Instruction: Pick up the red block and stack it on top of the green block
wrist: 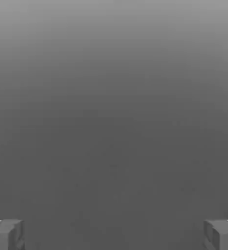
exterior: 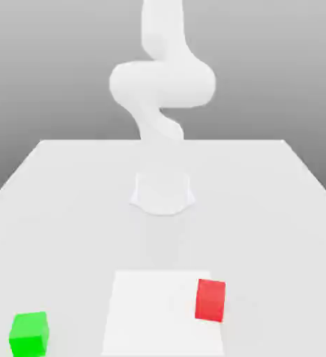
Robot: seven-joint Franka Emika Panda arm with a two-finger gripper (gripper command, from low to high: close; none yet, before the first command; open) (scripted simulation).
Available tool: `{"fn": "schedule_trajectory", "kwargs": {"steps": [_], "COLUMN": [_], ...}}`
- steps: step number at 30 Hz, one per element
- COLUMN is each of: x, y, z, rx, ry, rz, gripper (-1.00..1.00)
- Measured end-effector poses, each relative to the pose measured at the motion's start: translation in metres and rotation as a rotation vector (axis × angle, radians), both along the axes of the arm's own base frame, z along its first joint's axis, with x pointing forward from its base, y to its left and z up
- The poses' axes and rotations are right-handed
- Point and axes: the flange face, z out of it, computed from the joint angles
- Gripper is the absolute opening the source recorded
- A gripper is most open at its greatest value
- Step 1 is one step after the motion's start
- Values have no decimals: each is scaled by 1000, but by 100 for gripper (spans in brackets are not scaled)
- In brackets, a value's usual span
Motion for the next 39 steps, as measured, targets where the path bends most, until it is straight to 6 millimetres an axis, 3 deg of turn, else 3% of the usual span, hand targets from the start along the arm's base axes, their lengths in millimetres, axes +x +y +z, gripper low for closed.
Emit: {"fn": "schedule_trajectory", "kwargs": {"steps": [5,10,14,19,23,26,27,34,39], "x": [52,75,73,46,28,27,26,26,26], "y": [21,40,54,72,77,77,77,77,77], "z": [-107,-217,-304,-406,-468,-501,-512,-515,-468], "rx": [23,40,49,55,58,59,58,58,58], "ry": [171,336,468,633,709,715,715,714,714], "rz": [-33,-66,-94,-127,-150,-152,-152,-152,-153], "gripper": [0,0,0,0,0,0,-100,-100,-100]}}
